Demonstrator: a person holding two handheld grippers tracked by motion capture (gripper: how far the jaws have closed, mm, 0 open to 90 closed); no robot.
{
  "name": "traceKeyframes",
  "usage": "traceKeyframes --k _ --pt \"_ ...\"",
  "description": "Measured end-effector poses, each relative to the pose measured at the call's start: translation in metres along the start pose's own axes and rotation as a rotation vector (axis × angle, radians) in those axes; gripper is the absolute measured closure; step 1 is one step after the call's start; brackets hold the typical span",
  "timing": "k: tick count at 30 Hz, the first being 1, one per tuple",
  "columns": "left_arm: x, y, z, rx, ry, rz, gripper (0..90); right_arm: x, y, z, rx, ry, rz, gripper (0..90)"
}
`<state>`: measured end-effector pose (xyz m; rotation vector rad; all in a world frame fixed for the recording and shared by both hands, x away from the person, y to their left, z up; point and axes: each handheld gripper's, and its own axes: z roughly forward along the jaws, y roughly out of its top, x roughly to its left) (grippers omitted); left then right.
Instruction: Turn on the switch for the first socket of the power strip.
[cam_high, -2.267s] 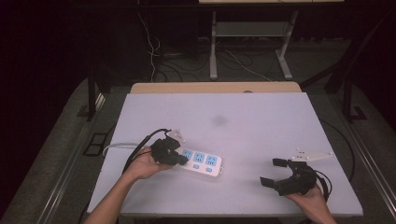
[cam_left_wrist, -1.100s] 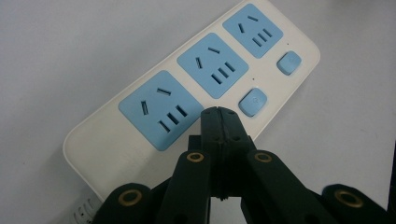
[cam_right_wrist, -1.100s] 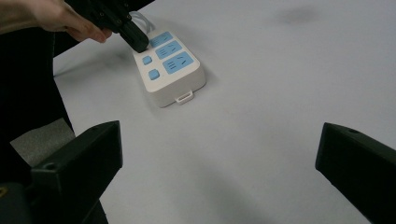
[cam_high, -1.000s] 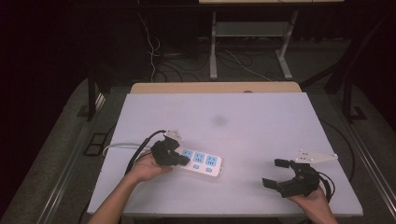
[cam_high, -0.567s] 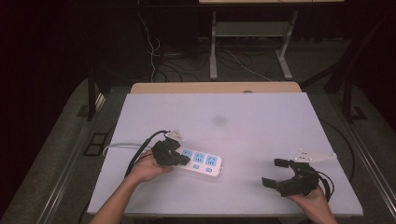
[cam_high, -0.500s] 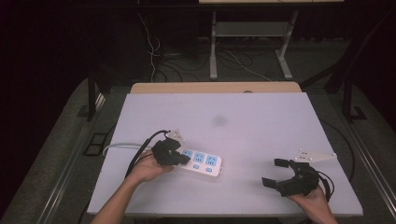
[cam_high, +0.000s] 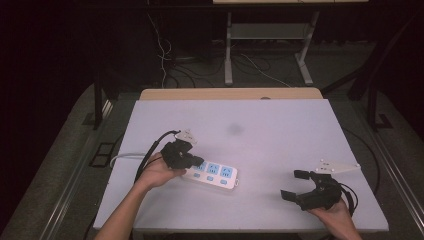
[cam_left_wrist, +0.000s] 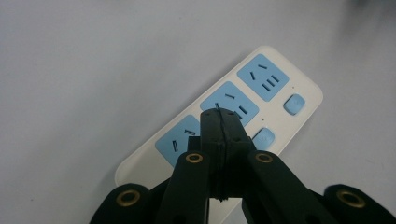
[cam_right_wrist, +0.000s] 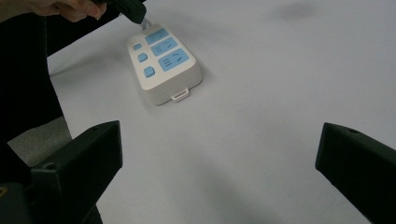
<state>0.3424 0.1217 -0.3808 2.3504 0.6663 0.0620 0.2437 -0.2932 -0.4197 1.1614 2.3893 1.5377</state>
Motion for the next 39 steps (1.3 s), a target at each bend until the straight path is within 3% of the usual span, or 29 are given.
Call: traceKeyframes --k 9,27,33,39 --pt "0.004 0.0 -0.016 -0.049 0.023 -0.021 89.0 0.0 0.0 0.0 0.002 -0.001 0.003 0.3" --pt "0.013 -0.014 -0.046 -0.09 0.078 -0.073 84.9 0.0 -0.001 0.0 0.002 0.0 0.004 0.3" --pt "0.016 -0.023 -0.06 -0.129 0.099 -0.113 76.2 0.001 -0.001 0.0 0.002 0.0 0.007 0.3" --pt "0.02 -0.034 -0.075 -0.168 0.105 -0.153 60.4 0.001 -0.001 0.001 0.003 0.001 0.006 0.3"
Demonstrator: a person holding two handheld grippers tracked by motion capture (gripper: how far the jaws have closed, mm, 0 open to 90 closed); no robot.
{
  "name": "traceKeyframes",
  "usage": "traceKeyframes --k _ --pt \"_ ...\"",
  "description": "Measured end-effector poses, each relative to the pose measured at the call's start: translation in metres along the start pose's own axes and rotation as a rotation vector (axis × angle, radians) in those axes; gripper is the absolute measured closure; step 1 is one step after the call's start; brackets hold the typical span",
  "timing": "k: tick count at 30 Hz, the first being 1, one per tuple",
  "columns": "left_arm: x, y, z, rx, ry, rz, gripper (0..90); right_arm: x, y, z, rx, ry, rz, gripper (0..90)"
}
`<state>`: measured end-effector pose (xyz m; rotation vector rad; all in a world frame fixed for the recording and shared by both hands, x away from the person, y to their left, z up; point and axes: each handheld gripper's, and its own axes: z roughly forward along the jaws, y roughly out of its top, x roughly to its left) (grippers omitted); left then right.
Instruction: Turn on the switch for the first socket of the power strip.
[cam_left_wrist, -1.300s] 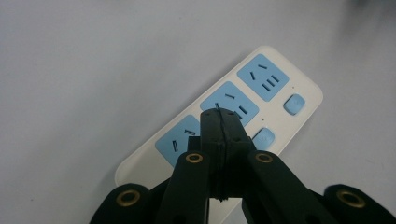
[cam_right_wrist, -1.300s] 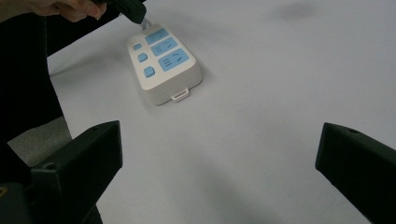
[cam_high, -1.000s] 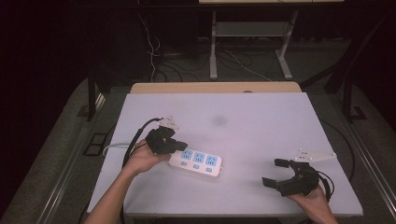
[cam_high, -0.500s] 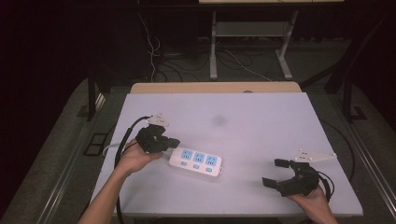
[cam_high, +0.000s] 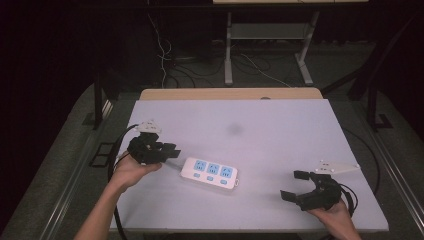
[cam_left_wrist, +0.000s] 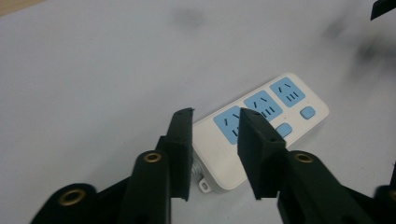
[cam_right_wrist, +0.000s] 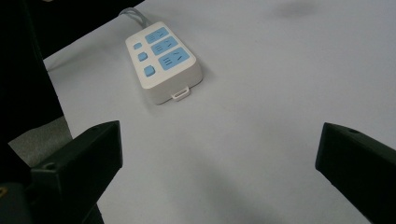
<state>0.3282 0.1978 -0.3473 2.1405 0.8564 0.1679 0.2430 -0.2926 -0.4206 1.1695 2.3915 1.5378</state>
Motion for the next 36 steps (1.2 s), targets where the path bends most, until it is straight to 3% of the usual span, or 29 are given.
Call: traceKeyframes --k 7,11,16,21,36 --pt "0.008 -0.011 -0.013 -0.044 0.024 -0.07 34.0 0.0 0.0 0.001 0.002 0.0 0.0 0.3" --pt "0.009 -0.019 -0.019 -0.056 0.016 -0.085 18.0 0.0 0.0 0.001 0.004 0.0 0.002 0.3" --pt "0.01 -0.027 -0.022 -0.071 0.041 -0.12 0.0 0.0 -0.001 0.002 0.005 0.0 0.003 0.3" --pt "0.008 -0.036 -0.025 -0.095 0.071 -0.134 0.0 0.001 -0.001 0.002 0.005 0.001 0.003 0.3" --pt "-0.003 -0.064 -0.021 -0.158 0.064 -0.165 0.0 0.001 -0.001 0.003 0.011 0.001 0.002 0.3"
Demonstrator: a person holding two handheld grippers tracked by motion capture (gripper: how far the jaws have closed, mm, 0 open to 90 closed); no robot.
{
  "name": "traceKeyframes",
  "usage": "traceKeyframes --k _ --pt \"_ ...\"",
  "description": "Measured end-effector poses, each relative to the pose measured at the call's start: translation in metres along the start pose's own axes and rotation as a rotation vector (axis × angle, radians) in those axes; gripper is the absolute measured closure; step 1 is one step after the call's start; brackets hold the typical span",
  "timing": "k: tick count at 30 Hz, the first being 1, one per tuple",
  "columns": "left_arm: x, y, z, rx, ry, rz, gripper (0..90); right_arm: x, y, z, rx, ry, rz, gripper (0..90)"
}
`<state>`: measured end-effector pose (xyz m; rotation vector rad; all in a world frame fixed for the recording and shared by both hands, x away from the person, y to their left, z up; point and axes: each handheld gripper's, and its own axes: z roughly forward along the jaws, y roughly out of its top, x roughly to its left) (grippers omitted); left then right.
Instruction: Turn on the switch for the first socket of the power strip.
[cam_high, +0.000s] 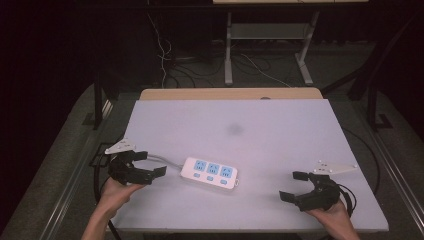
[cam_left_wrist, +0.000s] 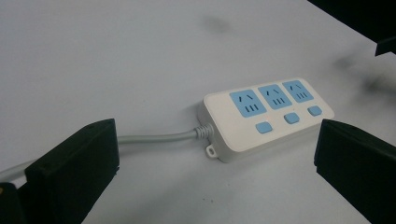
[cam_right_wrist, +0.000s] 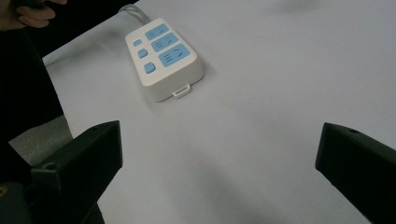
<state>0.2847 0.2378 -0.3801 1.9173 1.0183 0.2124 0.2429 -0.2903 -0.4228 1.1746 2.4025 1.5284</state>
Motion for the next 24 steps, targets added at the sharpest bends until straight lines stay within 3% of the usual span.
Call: traceKeyframes --k 20,24 --pt "-0.023 -0.037 0.018 -0.028 -0.046 0.01 0.0 0.001 -0.001 0.0 0.005 0.002 0.0 0.3" --pt "-0.026 -0.043 0.022 -0.012 -0.058 0.019 0.0 0.001 -0.001 0.0 0.005 0.002 0.0 0.3"
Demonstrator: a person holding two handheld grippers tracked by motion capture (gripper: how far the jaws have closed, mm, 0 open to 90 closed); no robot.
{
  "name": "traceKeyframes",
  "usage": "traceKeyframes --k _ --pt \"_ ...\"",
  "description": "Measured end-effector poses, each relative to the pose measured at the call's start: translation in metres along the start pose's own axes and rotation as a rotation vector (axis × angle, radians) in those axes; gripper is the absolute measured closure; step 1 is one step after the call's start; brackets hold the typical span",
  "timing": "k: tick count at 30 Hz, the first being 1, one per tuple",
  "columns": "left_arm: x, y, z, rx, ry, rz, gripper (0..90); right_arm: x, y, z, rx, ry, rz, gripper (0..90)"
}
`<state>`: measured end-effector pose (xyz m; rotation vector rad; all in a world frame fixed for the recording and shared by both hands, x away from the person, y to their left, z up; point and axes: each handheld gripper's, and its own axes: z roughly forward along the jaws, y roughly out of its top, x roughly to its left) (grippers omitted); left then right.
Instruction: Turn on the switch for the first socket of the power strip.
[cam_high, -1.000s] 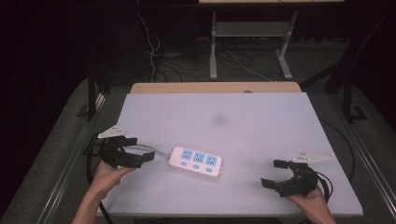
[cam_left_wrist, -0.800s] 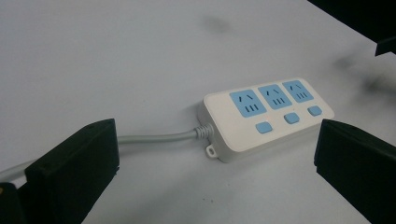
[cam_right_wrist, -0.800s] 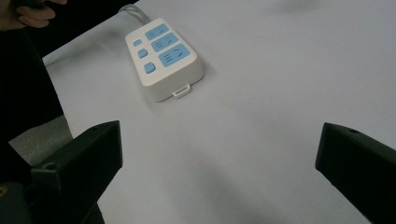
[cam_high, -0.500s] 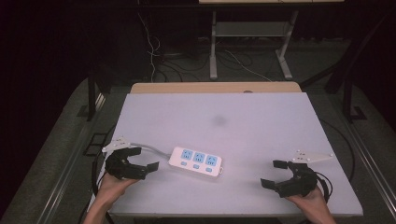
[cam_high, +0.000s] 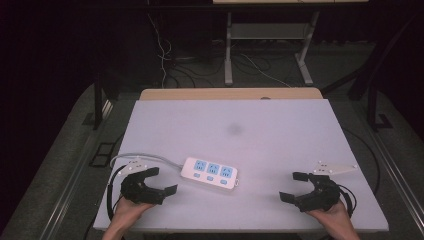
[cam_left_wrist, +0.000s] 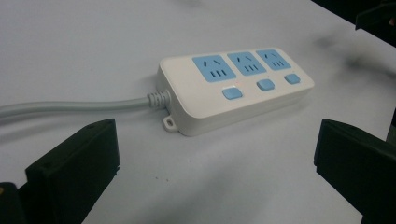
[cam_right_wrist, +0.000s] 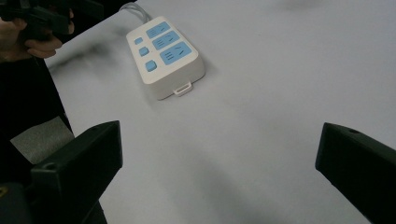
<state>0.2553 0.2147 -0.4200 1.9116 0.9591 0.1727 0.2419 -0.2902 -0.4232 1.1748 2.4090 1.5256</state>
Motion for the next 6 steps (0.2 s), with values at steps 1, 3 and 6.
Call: traceKeyframes --k 1,3,6 --pt "-0.0006 -0.0007 0.0004 0.001 0.0 0.002 0.0 0.0 0.0 -0.0001 0.0 0.0 0.0 0.3" --pt "-0.0014 -0.0022 0.0009 -0.002 -0.002 -0.001 0.0 0.0 0.0 -0.0004 0.0 -0.001 0.0 0.3" --pt "-0.0019 -0.0041 0.0017 0.001 -0.004 0.001 0.0 0.0001 -0.0001 -0.0003 0.001 0.0 -0.001 0.3"
